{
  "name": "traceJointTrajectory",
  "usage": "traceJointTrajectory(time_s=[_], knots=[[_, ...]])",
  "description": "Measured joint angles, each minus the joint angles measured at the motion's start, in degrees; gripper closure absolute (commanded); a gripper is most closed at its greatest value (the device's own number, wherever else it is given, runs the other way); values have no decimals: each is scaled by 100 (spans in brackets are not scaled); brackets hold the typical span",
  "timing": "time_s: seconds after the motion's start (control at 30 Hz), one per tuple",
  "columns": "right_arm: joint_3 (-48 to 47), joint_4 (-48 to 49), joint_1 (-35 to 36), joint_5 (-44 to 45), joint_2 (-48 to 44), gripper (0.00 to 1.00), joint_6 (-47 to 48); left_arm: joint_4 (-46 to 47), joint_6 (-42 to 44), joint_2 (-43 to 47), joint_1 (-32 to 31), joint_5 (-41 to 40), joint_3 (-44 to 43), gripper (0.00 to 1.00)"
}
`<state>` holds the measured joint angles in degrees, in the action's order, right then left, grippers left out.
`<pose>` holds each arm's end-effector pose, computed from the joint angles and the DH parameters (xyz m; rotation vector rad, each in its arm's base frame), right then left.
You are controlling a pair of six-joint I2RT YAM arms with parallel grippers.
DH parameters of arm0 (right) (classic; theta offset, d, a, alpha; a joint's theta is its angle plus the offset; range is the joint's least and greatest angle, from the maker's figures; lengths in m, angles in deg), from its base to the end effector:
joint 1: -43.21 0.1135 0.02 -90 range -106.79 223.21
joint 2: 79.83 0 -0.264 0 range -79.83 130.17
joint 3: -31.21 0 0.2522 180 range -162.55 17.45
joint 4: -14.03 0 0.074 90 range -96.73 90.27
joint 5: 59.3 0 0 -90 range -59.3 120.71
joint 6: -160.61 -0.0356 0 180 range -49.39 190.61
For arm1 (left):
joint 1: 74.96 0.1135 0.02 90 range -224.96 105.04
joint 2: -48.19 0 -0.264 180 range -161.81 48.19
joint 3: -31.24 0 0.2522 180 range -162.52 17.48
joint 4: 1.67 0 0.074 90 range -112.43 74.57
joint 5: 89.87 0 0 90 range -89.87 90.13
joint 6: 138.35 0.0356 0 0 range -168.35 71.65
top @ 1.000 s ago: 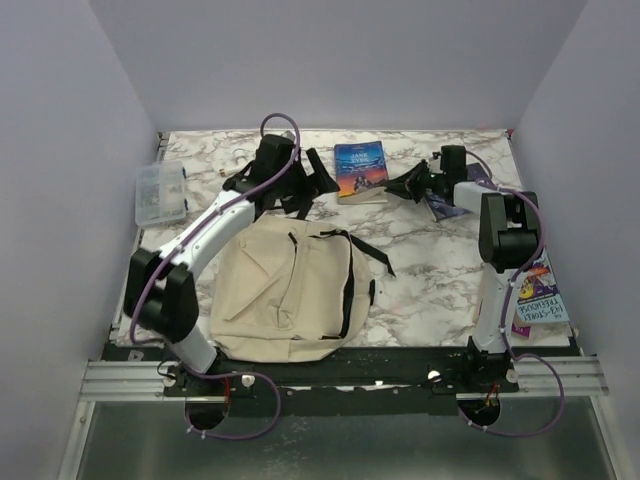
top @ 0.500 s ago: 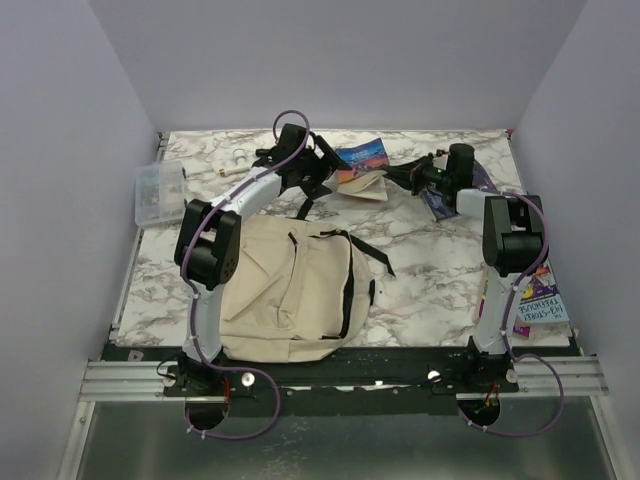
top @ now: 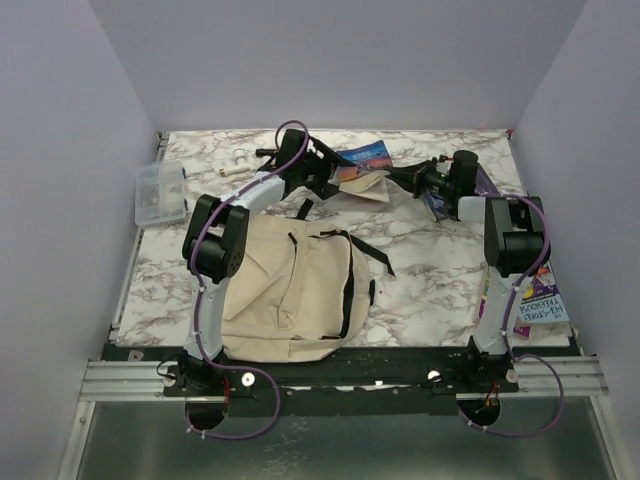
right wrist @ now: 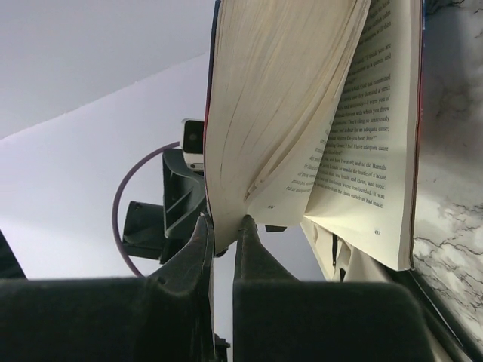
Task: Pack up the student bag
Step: Pick up the book from the center of the board.
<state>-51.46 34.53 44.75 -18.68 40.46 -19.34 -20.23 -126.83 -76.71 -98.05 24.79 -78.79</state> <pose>0.4449 0.0390 0.1589 0.9607 2.0182 1.7984 0.4574 -0.2111 0.2067 -0.8928 2.3275 -1.3743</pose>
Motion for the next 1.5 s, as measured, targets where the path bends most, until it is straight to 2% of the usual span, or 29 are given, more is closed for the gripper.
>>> traceJointTrajectory(time_s=[0.2, 0.3, 0.37, 0.4, 0.5, 0.67, 0.83, 0.93, 1.07, 1.23, 1.33, 1.5], knots=[[160, 214, -35, 7, -114, 99, -87, 439, -398, -103, 11, 160, 138, 64], [256, 105, -55, 7, -299, 99, 155, 656, -522, -129, 11, 245, 238, 83], [258, -186, -59, 35, -472, 90, 472, 793, -581, -131, 11, 323, 273, 94], [258, -374, -66, 61, -575, 82, 673, 859, -579, -131, 15, 363, 280, 97], [315, -994, -81, 232, -949, 64, 1270, 1029, -562, -118, 13, 479, 330, 100], [815, -1687, -50, 348, -1902, 25, 2013, 1233, -407, 179, -2, 546, 787, 100], [1541, -1744, 157, 396, -2885, 2, 2118, 1648, -313, 890, -37, 535, 1694, 100], [2155, -1622, 503, 542, -3416, 0, 1878, 1917, -319, 1335, -103, 476, 2076, 100], [2957, -1335, 1320, 1139, -4317, 0, 1283, 2282, -431, 1878, -260, 376, 2428, 100], [3215, -883, 2048, 2260, -5348, 0, 699, 2861, -761, 2437, -490, 236, 2861, 100], [3147, -737, 2076, 2732, -5569, 0, 450, 3086, -988, 2723, -601, 149, 3128, 100], [2981, -807, 2203, 3069, -5379, 0, 42, 3303, -1274, 2929, -745, 7, 3261, 100]])
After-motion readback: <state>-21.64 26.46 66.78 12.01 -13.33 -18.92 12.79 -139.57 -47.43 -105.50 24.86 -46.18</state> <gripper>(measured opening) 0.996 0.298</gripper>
